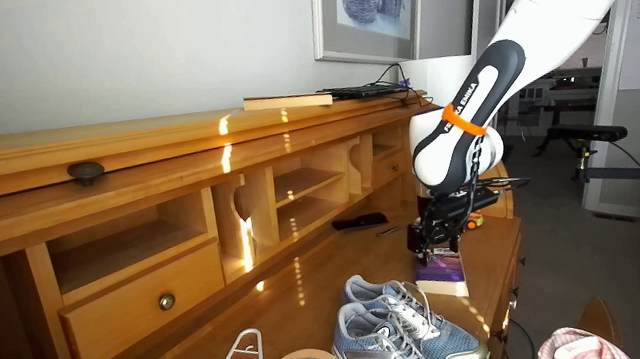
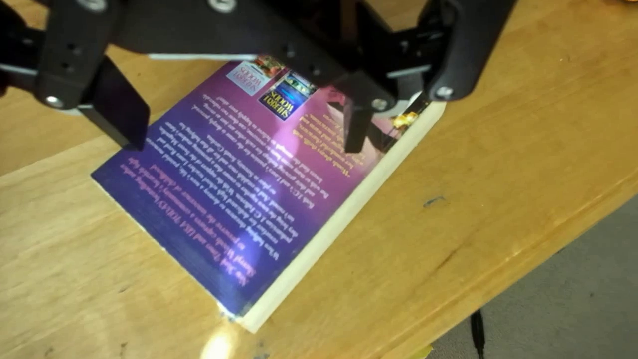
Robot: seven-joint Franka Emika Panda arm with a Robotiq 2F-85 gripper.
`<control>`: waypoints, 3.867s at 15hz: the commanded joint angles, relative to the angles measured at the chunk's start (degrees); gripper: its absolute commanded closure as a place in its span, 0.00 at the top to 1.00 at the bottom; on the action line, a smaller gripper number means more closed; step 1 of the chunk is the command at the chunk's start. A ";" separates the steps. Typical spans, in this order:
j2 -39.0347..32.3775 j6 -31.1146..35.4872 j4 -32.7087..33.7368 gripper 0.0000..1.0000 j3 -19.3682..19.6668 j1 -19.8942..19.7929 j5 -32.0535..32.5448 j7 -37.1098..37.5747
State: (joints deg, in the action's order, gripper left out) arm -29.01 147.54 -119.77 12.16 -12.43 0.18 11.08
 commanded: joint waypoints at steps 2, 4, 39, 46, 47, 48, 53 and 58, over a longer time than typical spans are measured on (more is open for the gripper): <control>-4.01 0.09 3.02 1.00 0.62 1.65 -0.72 2.55; -4.81 0.26 3.51 1.00 0.65 2.17 -0.54 2.84; -6.43 -14.20 5.95 1.00 1.92 5.04 12.39 -5.39; -4.82 -13.52 3.28 1.00 2.55 5.24 15.29 -6.11; -4.56 -13.58 2.87 1.00 2.63 5.24 15.66 -6.12; -4.31 -13.50 2.49 1.00 2.73 5.24 16.07 -6.06; -3.23 -13.64 1.30 1.00 3.10 5.04 16.98 -6.04; -2.70 -14.35 0.92 1.00 3.41 4.91 17.80 -6.50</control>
State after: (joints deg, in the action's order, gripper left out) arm -33.47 134.32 -117.13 15.00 -7.87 16.27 5.19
